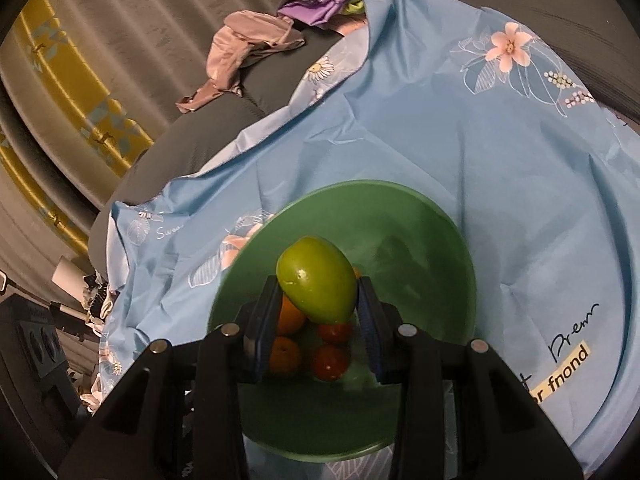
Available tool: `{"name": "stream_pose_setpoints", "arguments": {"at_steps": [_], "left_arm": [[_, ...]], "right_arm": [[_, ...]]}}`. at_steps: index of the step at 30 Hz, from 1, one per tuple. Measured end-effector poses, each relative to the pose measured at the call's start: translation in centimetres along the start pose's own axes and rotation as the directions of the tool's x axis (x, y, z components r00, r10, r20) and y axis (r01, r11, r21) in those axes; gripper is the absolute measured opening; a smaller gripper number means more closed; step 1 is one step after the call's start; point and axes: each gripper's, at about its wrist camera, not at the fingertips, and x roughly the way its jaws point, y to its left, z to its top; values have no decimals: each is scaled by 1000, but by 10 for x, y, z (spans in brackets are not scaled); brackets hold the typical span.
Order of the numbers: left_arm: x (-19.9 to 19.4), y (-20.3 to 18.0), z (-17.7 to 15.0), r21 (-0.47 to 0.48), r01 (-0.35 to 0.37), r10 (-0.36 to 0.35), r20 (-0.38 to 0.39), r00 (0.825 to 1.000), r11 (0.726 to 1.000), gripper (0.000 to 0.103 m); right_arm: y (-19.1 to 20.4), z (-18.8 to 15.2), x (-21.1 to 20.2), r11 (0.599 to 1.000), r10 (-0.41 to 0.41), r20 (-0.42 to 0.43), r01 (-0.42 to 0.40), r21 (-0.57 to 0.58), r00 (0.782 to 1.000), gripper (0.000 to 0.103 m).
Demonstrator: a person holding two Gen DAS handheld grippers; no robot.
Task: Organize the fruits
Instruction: 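Lift the yellow fruit and green plum and carry them over the bowl, then open both grippers to drop the fruits into the bowl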
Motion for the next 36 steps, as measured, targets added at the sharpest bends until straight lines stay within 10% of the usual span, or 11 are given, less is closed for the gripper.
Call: {"name": "stream_pose_setpoints", "arguments": {"at_steps": [22,29,36], "left_arm": [[14,1,-6,-22,-22,22,3,1000,1000,34],[-8,2,0,-41,-8,11,58,998,999,34],[-44,-4,4,-1,-41,41,140,989,999,66]], "right_arm": [[-5,-2,12,995,-97,-27,96,-38,995,41],[-4,0,-1,998,-62,15,62,-28,998,60],[-3,4,-24,999,-35,83,36,-17,996,69]]}}
